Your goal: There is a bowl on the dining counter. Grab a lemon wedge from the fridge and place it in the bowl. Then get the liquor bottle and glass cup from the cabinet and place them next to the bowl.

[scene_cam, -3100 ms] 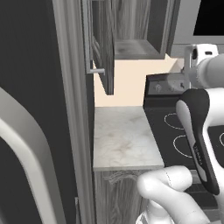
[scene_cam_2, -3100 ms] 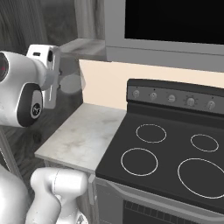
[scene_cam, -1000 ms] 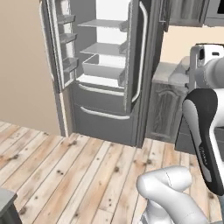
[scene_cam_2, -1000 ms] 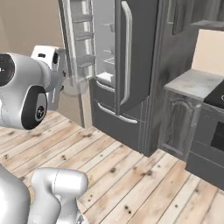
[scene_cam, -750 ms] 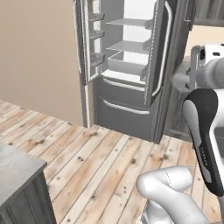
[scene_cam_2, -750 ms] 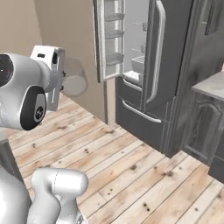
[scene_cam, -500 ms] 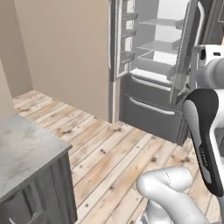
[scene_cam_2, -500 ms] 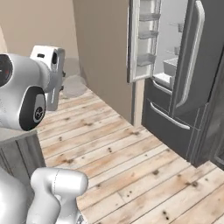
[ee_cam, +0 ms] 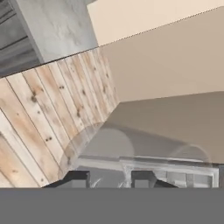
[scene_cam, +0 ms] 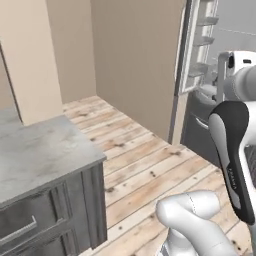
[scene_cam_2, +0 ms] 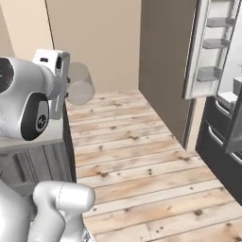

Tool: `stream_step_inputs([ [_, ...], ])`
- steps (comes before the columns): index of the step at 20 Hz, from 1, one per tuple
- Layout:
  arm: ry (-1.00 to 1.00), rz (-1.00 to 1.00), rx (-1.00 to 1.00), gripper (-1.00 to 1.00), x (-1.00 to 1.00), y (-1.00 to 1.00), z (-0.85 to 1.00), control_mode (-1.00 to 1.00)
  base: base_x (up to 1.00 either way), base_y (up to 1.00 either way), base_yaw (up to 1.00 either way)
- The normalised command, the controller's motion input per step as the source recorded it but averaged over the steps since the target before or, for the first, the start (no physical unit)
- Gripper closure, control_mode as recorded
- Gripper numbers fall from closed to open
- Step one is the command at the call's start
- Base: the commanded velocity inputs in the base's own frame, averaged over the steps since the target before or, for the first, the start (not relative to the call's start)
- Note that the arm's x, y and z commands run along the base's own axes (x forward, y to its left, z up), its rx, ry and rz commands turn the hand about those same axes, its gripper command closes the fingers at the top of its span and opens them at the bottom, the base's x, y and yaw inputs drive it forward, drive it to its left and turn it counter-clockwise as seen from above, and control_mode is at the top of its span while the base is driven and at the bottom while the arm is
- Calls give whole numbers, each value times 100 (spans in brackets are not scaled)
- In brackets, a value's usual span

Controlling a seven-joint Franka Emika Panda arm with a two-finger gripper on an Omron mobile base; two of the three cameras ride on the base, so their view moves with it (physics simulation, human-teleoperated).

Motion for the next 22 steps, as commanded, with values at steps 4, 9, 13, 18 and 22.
stream_step_inputs([
  [4, 0, 0, 0, 100, 0, 0, 0, 100, 46, -42, 49],
  [9, 0, 0, 0, 100, 0, 0, 0, 100, 64, -38, 49],
  [13, 0, 0, 0, 100, 0, 0, 0, 100, 73, -36, 48],
  [18, 0, 0, 0, 100, 0, 0, 0, 100, 74, -54, 40],
  [22, 0, 0, 0, 100, 0, 0, 0, 100, 67, -74, 32],
])
